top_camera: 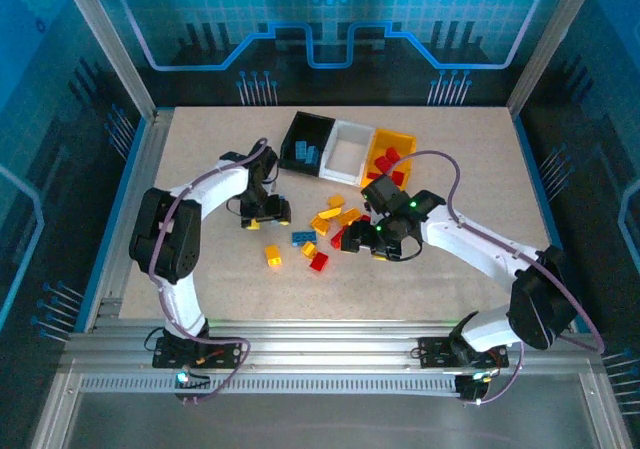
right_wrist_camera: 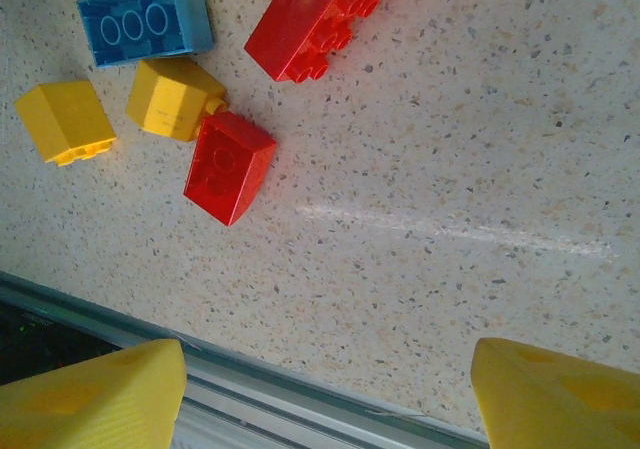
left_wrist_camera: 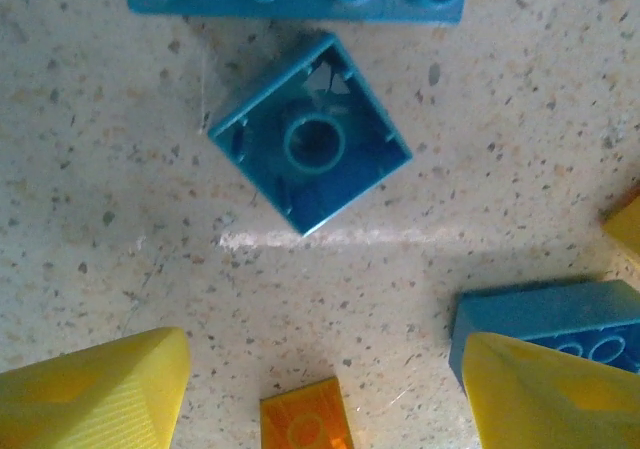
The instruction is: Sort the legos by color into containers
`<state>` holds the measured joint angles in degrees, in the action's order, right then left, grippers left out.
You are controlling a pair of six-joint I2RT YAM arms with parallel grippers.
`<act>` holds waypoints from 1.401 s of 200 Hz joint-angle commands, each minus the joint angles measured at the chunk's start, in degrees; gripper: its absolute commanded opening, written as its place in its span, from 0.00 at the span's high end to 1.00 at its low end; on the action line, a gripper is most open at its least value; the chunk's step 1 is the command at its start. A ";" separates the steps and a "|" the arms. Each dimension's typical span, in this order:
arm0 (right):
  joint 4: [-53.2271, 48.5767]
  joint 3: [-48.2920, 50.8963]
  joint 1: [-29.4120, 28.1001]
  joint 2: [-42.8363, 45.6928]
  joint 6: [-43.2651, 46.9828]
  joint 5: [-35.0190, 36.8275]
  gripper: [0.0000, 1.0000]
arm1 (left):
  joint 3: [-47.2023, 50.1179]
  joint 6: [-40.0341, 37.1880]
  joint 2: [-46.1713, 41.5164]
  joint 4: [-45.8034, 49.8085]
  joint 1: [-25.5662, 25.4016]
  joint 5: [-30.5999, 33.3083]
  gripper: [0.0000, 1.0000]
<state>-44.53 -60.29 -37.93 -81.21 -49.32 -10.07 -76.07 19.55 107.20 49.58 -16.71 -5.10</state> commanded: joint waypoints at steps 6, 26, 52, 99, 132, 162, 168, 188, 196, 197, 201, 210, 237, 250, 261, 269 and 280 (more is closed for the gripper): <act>-0.82 1.20 -0.56 2.10 -0.61 0.18 0.23 | -3.65 0.05 2.80 0.12 0.19 1.30 0.26; -1.07 1.50 -0.56 2.72 -0.71 0.42 0.23 | -5.40 -0.52 5.11 0.22 0.24 1.73 0.26; -1.74 1.40 -0.25 3.45 -0.26 0.93 0.23 | -8.15 -1.22 8.06 1.19 0.63 2.46 0.26; -2.18 1.23 0.97 3.60 0.32 0.69 0.23 | -11.35 -1.62 11.04 1.66 0.96 2.16 0.30; -2.14 0.87 1.50 2.81 0.71 0.23 0.23 | -12.44 -1.44 12.05 2.27 0.89 1.50 0.43; -1.96 0.31 1.81 1.96 1.09 -0.12 0.23 | -10.43 -1.19 11.05 1.45 0.82 0.26 0.48; -1.89 0.19 1.85 1.69 1.19 -0.22 0.23 | -9.80 -1.07 10.79 1.16 0.85 0.01 0.50; -1.80 -0.17 1.79 0.89 1.47 -0.72 0.23 | -7.95 -0.68 9.76 0.24 0.81 -0.50 0.55; -1.78 -0.33 1.79 0.71 1.46 -0.83 0.23 | -7.43 -0.56 9.46 -0.05 0.82 -0.77 0.59; -1.78 -0.30 1.75 0.70 1.48 -0.83 0.23 | -7.38 -0.56 9.44 -0.07 0.86 -0.82 0.59; -1.72 -0.28 1.72 0.70 1.49 -0.83 0.23 | -7.05 -0.57 9.27 -0.16 0.80 -1.11 0.61; -1.66 -0.20 1.61 0.76 1.46 -0.84 0.23 | -6.60 -0.41 8.88 -0.27 0.80 -1.39 0.63; -1.30 0.63 1.55 1.40 1.05 -0.70 0.23 | -6.11 -0.31 7.07 0.46 0.82 -1.88 0.64; -1.09 1.12 1.59 2.06 0.96 -0.55 0.23 | -6.00 -0.22 5.39 0.78 0.87 -2.33 0.64; -1.08 1.64 1.63 2.58 0.89 -0.25 0.23 | -5.84 -0.07 3.78 0.87 0.86 -3.24 0.65; -1.04 1.91 1.72 2.92 0.94 -0.07 0.23 | -6.13 -0.03 2.77 0.87 0.89 -4.25 0.65; -1.00 2.24 1.81 3.28 0.94 0.04 0.23 | -7.09 0.44 1.61 0.95 1.00 -5.90 0.65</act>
<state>-44.95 -59.35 -36.69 -79.92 -48.62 -9.93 -82.43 19.35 113.95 49.23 -16.01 -6.66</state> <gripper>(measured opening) 0.767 0.360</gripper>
